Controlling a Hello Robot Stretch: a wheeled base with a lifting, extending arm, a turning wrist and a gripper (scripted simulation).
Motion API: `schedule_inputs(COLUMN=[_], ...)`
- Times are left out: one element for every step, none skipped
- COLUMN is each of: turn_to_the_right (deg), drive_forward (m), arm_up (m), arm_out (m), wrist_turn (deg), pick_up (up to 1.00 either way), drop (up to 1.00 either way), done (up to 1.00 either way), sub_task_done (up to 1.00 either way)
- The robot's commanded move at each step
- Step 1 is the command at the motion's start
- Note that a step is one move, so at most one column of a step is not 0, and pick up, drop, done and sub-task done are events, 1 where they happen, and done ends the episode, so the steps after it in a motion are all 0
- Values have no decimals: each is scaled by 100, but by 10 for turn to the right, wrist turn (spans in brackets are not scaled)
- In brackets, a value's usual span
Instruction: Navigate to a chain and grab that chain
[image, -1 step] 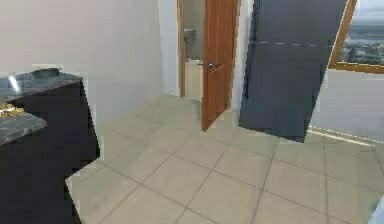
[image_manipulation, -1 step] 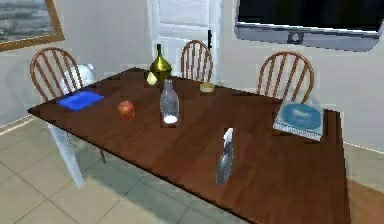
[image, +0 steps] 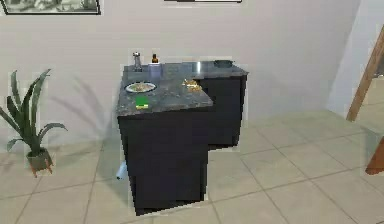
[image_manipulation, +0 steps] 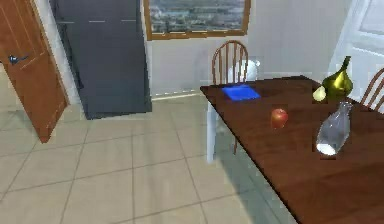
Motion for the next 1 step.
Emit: schedule_inputs(turn_to_the_right=[-450], drive_forward=[0], arm_up=[0], arm_out=[0], wrist_turn=[0], pick_up=[0], drop=[0], done=[0], sub_task_done=[0])
